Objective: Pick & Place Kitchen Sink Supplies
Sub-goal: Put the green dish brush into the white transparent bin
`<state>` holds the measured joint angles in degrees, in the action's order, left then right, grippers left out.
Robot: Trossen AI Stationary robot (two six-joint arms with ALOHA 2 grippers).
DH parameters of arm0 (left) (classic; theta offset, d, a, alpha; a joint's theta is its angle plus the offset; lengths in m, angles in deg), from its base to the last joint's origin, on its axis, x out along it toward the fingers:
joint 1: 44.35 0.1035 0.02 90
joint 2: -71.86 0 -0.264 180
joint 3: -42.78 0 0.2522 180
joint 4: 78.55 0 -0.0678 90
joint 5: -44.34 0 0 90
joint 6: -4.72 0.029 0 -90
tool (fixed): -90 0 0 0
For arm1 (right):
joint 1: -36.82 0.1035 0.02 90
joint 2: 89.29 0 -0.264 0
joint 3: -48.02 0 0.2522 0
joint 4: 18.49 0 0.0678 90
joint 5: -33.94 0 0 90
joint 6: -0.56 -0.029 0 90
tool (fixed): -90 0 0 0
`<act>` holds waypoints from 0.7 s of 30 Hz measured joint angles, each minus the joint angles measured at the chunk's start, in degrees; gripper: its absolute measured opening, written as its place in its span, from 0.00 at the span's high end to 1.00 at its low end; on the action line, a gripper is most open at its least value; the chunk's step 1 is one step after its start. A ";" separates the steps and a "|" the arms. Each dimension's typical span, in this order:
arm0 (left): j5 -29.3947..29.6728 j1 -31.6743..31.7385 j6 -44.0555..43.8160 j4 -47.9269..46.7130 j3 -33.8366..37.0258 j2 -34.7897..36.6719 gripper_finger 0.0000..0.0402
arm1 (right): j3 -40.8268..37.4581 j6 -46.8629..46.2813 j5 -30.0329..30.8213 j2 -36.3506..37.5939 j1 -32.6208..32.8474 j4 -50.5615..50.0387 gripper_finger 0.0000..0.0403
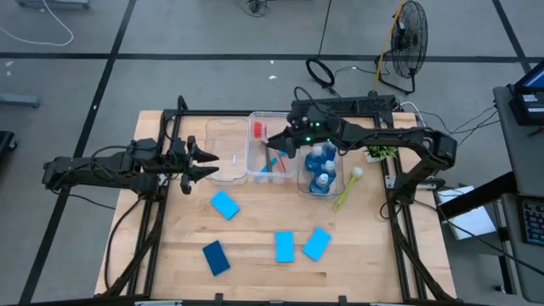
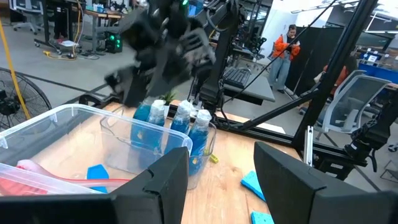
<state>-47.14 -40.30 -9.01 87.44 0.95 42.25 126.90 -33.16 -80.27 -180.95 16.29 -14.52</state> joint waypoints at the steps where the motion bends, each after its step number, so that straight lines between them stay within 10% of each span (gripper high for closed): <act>1: 0.00 0.00 0.00 0.00 0.00 -0.01 0.54 | 0.03 1.05 -0.05 0.91 0.25 0.28 0.58; 9: 0.01 0.00 0.52 0.00 0.00 -0.02 0.54 | 0.01 11.71 0.68 13.21 4.91 -8.35 0.59; 21: 0.04 0.00 -0.55 0.02 0.00 0.00 0.54 | 0.01 5.53 22.21 32.61 17.51 -44.70 0.59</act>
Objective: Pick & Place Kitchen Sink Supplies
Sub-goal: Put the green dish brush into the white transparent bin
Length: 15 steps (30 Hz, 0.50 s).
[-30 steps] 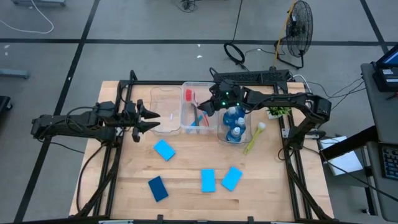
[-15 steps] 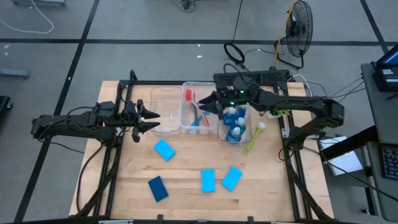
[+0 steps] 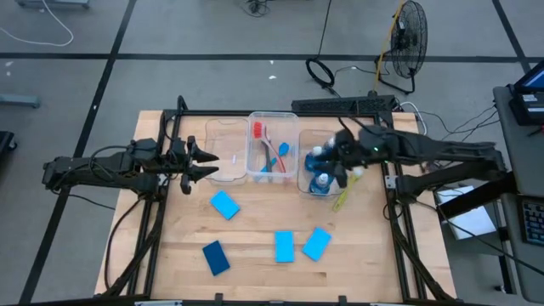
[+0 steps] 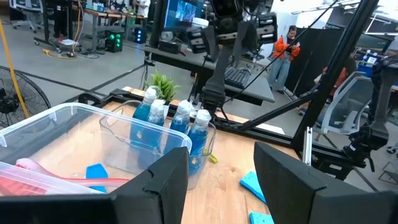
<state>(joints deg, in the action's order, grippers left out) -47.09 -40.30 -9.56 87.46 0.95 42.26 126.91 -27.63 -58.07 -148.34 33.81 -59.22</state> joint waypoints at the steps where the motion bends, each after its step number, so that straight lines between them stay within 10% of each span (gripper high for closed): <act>1: 0.00 0.00 -0.02 0.00 -0.02 -0.02 0.54 | 0.00 -1.51 1.68 1.03 1.18 -2.69 0.59; 15: 0.02 0.00 -0.10 0.00 -0.02 -0.02 0.54 | -0.21 -30.95 17.18 10.23 11.44 -35.71 0.59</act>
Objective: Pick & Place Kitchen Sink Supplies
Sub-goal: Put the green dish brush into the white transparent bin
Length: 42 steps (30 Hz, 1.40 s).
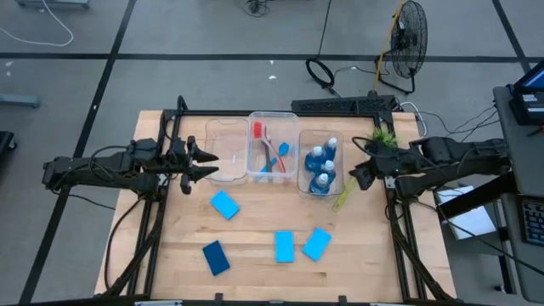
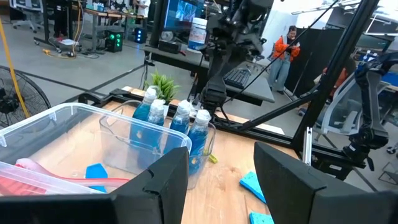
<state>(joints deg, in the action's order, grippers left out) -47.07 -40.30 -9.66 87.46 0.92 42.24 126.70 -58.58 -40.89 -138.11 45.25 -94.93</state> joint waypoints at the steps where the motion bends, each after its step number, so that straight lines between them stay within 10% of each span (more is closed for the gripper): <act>1: 0.02 0.00 -0.07 0.00 0.00 0.00 0.54 | -0.42 -2.42 0.01 0.55 0.33 -1.29 0.59; 34: 0.04 -0.02 0.07 -0.19 0.00 0.00 0.54 | -39.09 -39.79 -4.59 19.21 6.69 14.27 0.59; 42: 0.04 -0.01 0.05 -1.22 0.00 0.00 0.54 | -45.41 -44.37 4.08 19.21 6.69 19.62 0.59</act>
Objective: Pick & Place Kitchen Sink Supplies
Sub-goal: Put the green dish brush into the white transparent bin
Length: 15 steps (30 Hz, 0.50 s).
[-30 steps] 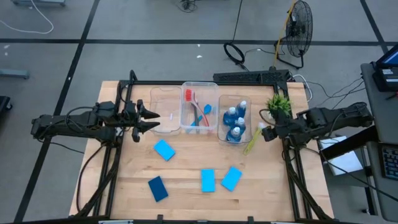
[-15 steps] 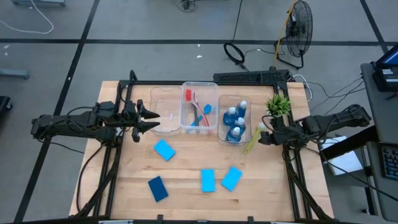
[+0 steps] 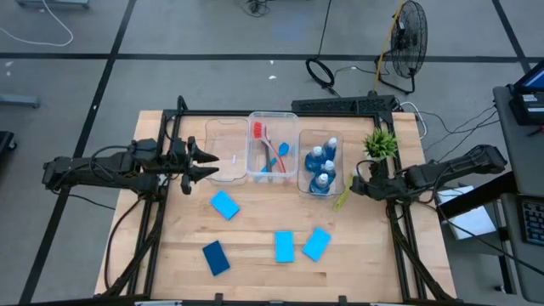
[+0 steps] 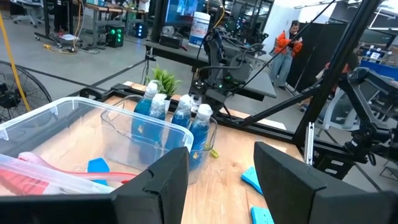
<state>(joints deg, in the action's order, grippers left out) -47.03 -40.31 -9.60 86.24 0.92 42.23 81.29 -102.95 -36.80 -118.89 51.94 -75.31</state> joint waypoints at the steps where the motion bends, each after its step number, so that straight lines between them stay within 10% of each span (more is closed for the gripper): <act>1: 0.00 -0.01 0.00 -0.07 0.00 0.00 0.54 | -0.41 -0.59 0.63 0.00 0.00 -0.04 0.59; 15: 0.00 0.01 -0.02 -0.04 0.00 0.00 0.54 | -4.17 -5.50 9.36 -0.02 -0.17 5.29 0.59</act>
<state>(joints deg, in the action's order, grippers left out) -47.03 -40.30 -9.63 86.19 0.92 42.23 77.12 -108.45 -27.45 -118.92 51.76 -70.02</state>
